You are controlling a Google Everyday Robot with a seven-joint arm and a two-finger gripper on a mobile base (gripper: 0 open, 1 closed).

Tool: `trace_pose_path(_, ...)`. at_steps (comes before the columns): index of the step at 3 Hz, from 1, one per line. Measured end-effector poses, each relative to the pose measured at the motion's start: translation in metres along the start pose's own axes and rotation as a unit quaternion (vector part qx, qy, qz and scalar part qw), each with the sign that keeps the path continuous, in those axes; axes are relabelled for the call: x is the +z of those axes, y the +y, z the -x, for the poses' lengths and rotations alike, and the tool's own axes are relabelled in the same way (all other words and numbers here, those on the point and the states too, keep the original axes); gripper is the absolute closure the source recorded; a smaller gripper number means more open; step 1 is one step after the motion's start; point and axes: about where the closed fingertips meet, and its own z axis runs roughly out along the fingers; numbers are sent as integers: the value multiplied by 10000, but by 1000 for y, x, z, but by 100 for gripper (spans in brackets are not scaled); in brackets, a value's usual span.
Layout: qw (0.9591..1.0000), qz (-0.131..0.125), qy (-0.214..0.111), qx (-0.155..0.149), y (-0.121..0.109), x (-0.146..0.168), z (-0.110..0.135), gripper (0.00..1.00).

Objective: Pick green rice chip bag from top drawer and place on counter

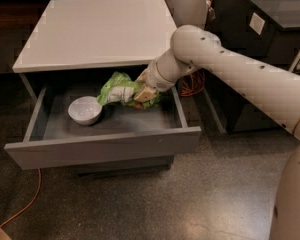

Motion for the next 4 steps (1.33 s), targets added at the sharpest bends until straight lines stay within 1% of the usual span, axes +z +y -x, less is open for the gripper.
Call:
trace_pose_path(1,9994,23,-346,-97,-1,-24,19,100)
trace_pose_path(2,9976,-28,-652,-210,-7,-50,34,100)
trace_pose_path(3,9958,-172,-742,-507,-24,-78,54,100)
trace_pose_path(4,9950,-244,-716,-650,-35,-88,62,100)
